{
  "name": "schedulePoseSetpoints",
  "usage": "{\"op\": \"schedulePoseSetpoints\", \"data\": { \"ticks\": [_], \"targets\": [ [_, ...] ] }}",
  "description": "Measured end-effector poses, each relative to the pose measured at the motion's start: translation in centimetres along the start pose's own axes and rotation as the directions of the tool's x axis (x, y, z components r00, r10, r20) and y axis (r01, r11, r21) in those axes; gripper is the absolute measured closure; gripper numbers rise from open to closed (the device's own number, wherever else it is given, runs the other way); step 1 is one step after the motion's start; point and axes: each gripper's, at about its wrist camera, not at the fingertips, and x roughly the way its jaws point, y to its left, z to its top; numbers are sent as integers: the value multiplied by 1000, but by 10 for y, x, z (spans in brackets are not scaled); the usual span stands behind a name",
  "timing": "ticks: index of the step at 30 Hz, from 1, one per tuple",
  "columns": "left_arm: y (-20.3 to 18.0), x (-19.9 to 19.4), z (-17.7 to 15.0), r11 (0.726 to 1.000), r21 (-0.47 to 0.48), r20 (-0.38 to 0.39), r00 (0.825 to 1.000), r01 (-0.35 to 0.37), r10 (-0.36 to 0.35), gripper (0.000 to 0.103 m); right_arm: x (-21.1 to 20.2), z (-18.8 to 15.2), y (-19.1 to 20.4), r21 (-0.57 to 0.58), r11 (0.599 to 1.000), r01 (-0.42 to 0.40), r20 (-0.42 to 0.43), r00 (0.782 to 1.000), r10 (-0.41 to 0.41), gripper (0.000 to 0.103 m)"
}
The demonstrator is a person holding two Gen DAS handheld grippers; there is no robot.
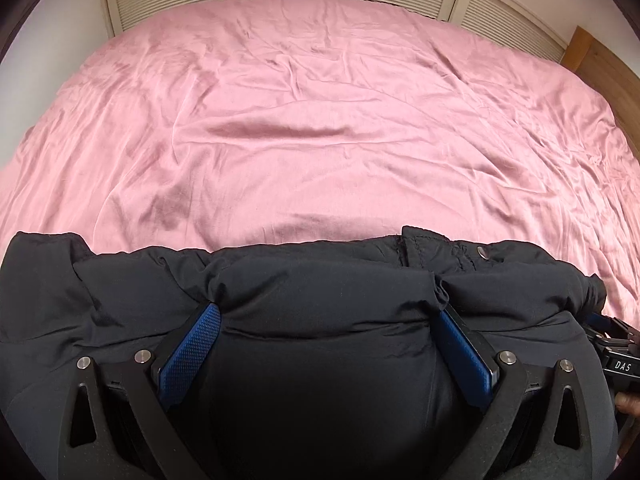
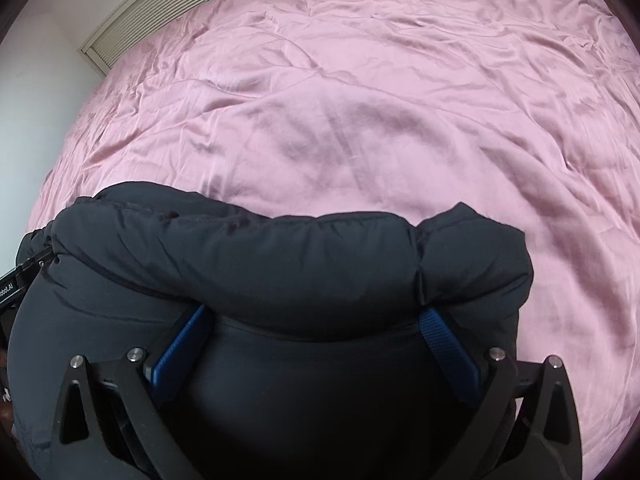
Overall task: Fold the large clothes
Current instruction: 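Press the folded coat down and release it with both tools, then grasp the folded coat's edge with both tools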
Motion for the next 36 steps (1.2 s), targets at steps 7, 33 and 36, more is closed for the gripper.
{"op": "schedulePoseSetpoints", "data": {
  "ticks": [7, 33, 36],
  "targets": [
    [1, -11, 13, 1000, 0, -52, 999, 4, -4, 1, 2, 9, 6, -5, 997, 76, -36, 996, -76, 0],
    [186, -162, -130, 956, -285, 14, 997, -64, 71, 3, -116, -103, 11, -49, 995, 89, 27, 996, -88, 0],
    [200, -189, -141, 944, -328, 60, 997, -35, 58, 3, -142, -109, -8, 12, 994, 105, 56, 993, -105, 0]
  ]
}}
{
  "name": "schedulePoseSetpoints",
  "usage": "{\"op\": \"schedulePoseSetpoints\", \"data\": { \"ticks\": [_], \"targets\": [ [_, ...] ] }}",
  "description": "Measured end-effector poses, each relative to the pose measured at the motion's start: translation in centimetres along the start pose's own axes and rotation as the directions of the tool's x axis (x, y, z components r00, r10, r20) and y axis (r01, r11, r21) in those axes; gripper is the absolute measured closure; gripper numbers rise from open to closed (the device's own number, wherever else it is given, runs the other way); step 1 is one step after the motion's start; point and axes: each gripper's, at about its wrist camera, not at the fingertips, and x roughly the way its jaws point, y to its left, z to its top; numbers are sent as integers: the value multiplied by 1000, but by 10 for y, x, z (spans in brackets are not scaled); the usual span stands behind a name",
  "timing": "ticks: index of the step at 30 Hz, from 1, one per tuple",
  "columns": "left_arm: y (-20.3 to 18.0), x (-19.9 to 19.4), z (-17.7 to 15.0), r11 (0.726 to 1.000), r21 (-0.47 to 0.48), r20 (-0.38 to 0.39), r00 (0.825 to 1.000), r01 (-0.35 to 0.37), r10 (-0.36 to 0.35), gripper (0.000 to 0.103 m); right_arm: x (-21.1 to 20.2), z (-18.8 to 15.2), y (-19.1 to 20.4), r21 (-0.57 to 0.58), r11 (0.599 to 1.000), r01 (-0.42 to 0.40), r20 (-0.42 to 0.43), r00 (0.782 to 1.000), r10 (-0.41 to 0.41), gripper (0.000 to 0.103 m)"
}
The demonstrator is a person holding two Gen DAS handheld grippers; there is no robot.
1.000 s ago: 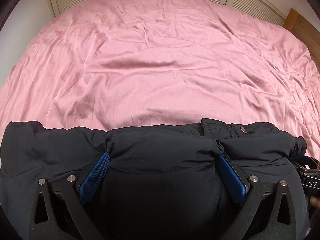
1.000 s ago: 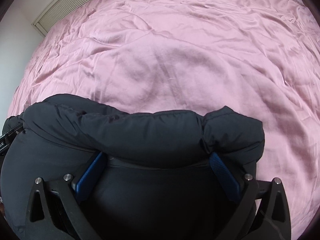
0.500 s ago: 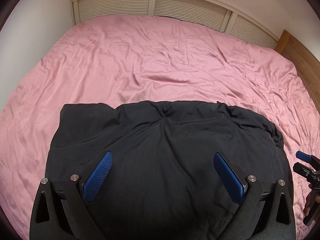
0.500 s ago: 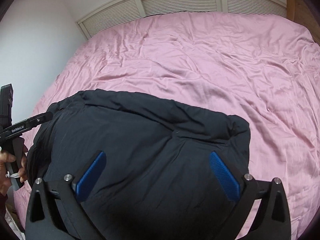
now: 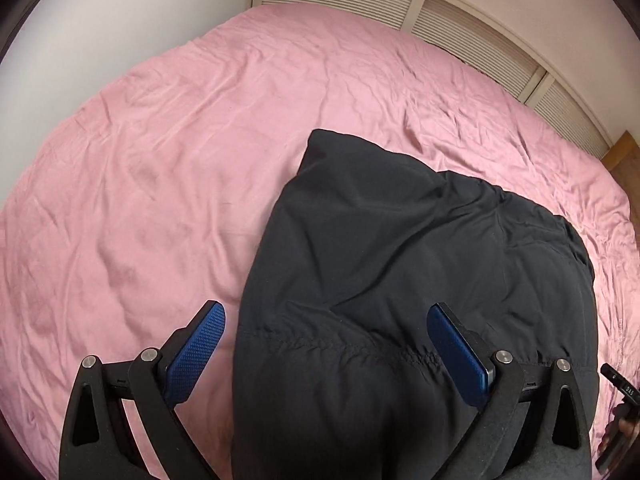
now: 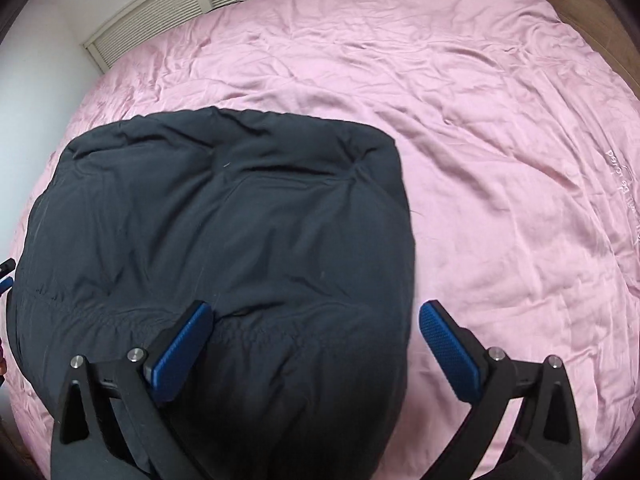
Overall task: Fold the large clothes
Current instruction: 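Grasp the folded coat's edge with both tools, then lift the coat bundle and fold it over once more with both tools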
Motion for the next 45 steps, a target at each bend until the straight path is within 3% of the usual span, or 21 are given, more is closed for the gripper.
{"op": "schedulePoseSetpoints", "data": {
  "ticks": [4, 9, 13, 18, 22, 27, 30, 34, 37, 39, 42, 44, 45],
  "targets": [
    [15, -25, -8, 1000, -11, 12, 1000, 27, -27, 3, -35, -18, -15, 59, 998, -19, 36, 999, 17, 0],
    [39, -30, -9, 995, -43, -33, 995, 93, -95, 3, -58, -38, -28, 129, 987, -92, 50, 995, 87, 0],
    [56, -20, -3, 986, -82, -64, 986, 146, -151, 3, -52, -45, -45, 230, 960, -161, 58, 987, 152, 0],
    [76, 4, 5, 968, -146, -104, 970, 203, -219, 3, -29, -45, -68, 335, 924, -185, 39, 982, 183, 0],
    [88, 33, 12, 939, -209, -155, 939, 273, -308, 3, -3, -42, -81, 387, 886, -257, 19, 962, 272, 0],
    [90, 61, 20, 896, -243, -175, 892, 371, -417, 3, 38, -38, -90, 443, 815, -373, 3, 910, 414, 0],
    [86, 77, 20, 861, -255, -200, 848, 439, -491, 3, 60, -35, -88, 449, 786, -425, -16, 876, 482, 0],
    [74, 109, 2, 805, -286, -269, 763, 520, -588, 3, 89, -33, -82, 464, 731, -501, -20, 819, 574, 0],
    [72, 125, -11, 763, -316, -267, 719, 564, -642, 2, 111, -31, -76, 456, 721, -522, -44, 796, 604, 0],
    [75, 131, -14, 733, -342, -249, 695, 588, -674, 1, 121, -29, -73, 452, 698, -556, -47, 766, 641, 0],
    [71, 138, -15, 724, -345, -253, 684, 597, -685, 1, 136, -23, -59, 437, 675, -594, -67, 727, 683, 0],
    [65, 141, -16, 737, -331, -268, 690, 590, -673, 1, 144, -20, -45, 420, 664, -619, -83, 702, 707, 0],
    [63, 142, -17, 744, -327, -272, 696, 583, -665, 1, 149, -19, -40, 415, 667, -618, -94, 700, 708, 0]
  ]
}}
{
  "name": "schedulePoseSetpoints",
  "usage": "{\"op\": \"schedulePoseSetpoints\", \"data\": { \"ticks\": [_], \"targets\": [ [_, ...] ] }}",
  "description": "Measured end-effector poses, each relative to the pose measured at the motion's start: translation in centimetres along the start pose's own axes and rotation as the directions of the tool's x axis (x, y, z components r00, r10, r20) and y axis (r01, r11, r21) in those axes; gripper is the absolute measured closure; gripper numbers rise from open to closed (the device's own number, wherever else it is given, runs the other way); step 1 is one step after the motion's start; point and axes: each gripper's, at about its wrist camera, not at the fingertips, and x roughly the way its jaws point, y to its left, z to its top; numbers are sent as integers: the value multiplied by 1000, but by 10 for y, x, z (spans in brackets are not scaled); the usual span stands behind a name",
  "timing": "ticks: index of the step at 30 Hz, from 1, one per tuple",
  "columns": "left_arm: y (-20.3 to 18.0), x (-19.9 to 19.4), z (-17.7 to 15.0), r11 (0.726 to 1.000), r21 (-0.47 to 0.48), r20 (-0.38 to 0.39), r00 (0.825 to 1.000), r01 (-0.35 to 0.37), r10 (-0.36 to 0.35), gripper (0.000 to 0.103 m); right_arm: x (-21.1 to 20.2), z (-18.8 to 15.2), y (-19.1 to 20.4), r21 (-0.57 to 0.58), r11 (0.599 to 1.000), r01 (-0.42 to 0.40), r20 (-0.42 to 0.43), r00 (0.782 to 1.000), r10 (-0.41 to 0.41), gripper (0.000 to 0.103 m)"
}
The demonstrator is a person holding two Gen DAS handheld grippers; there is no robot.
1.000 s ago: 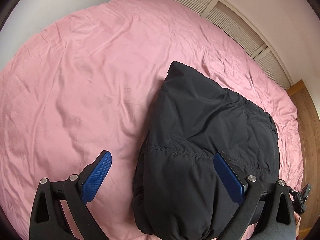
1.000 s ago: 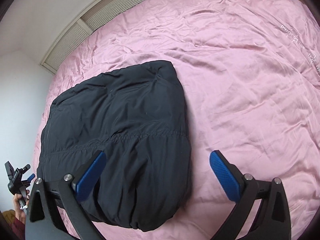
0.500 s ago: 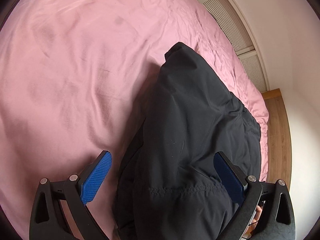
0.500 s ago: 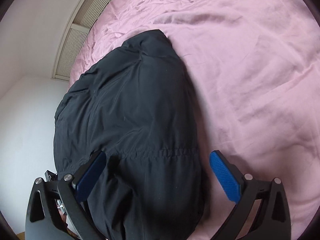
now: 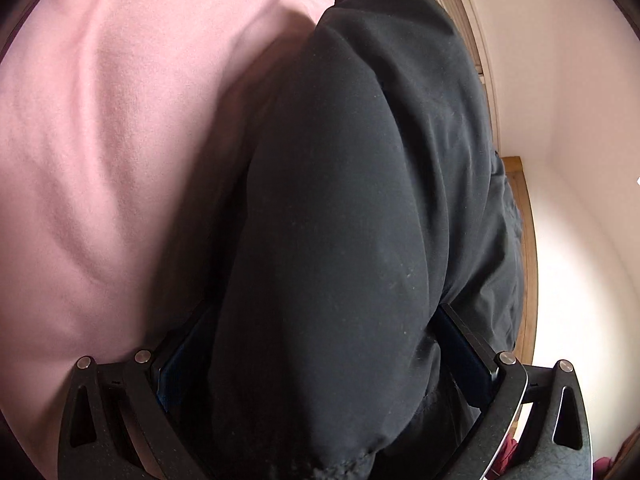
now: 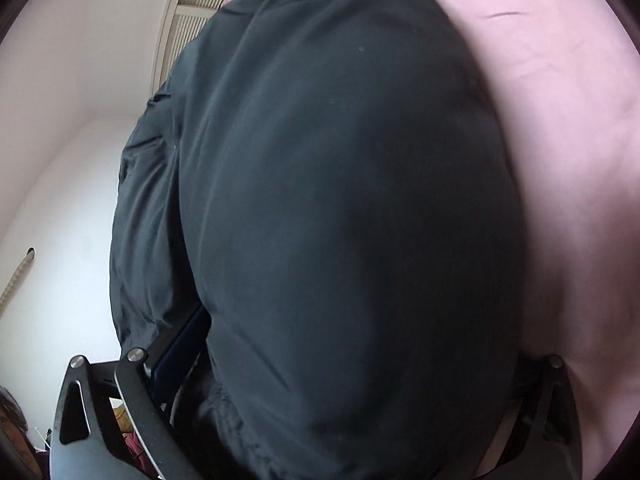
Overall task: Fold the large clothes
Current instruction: 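Lift the coat bundle and fold it over once more with both tools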
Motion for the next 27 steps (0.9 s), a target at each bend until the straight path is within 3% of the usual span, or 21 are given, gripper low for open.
{"op": "schedulePoseSetpoints", "data": {
  "ticks": [5, 8, 9, 10, 13, 16, 22, 27],
  "targets": [
    [-12, 8, -7, 999, 19, 29, 998, -48, 48, 2, 14, 0, 0, 9, 1000, 25, 7, 1000, -25, 0],
    [-21, 8, -18, 1000, 11, 66, 998, -22, 21, 32, 17, -2, 4, 3, 999, 35, 24, 999, -35, 0],
    [-25, 7, -24, 1000, 8, 80, 997, -7, 6, 47, 18, -5, 8, -5, 999, 46, 30, 999, -45, 9],
    [-31, 6, -29, 1000, 18, 89, 996, 1, -3, 53, 18, -7, 10, -4, 999, 34, 36, 999, -34, 26],
    [-48, 0, -39, 998, 54, 110, 994, 8, -14, 72, 17, -13, 20, 3, 1000, -5, 47, 999, 5, 58],
    [-61, -10, -50, 998, 47, 140, 990, 28, -34, 78, 14, -19, 38, -6, 1000, -12, 57, 998, 12, 74],
    [-120, -50, -75, 982, 137, 169, 974, 127, -149, 83, -5, -36, 93, -58, 997, -49, 105, 993, 55, 80],
    [-163, -88, -97, 972, 161, 177, 964, 171, -199, 83, -28, -56, 141, -82, 994, -68, 126, 989, 78, 81]
  ]
}}
